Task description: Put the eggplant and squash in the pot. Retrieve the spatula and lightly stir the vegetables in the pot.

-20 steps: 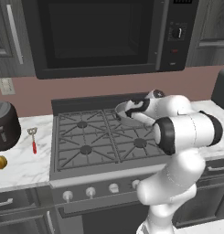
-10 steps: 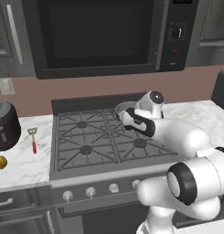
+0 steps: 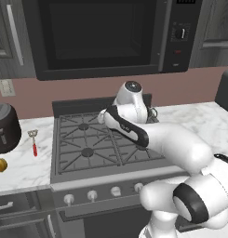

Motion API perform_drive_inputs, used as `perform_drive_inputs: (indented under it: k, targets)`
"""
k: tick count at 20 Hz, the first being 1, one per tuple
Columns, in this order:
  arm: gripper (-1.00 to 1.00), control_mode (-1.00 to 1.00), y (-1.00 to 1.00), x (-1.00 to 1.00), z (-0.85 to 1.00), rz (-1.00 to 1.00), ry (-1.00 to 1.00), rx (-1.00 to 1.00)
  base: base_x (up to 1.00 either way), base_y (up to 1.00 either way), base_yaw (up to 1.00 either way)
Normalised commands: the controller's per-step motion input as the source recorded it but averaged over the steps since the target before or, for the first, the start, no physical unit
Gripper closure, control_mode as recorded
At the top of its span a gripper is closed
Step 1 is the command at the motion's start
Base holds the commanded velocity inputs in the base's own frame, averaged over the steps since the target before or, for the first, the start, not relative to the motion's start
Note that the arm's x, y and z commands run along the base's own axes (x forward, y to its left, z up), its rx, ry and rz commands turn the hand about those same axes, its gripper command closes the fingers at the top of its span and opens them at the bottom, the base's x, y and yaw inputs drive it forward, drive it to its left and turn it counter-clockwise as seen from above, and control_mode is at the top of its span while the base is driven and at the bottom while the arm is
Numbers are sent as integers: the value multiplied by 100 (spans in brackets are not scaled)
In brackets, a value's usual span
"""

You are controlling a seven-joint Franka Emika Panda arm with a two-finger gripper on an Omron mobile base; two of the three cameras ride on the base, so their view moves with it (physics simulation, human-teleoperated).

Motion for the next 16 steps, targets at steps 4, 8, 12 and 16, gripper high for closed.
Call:
perform_drive_inputs:
  k: [4, 8, 12, 16]
  targets:
    - [-100, -100, 100, -45, 2, 22, 25, 0, 0, 0, 0]
    - [-100, -100, 96, -64, -13, 21, 7, 0, 0, 0, 0]
    - [-100, -100, 80, -89, -43, 21, -8, 0, 0, 0, 0]
    - [-100, -100, 92, -69, -12, 20, -4, 0, 0, 0, 0]
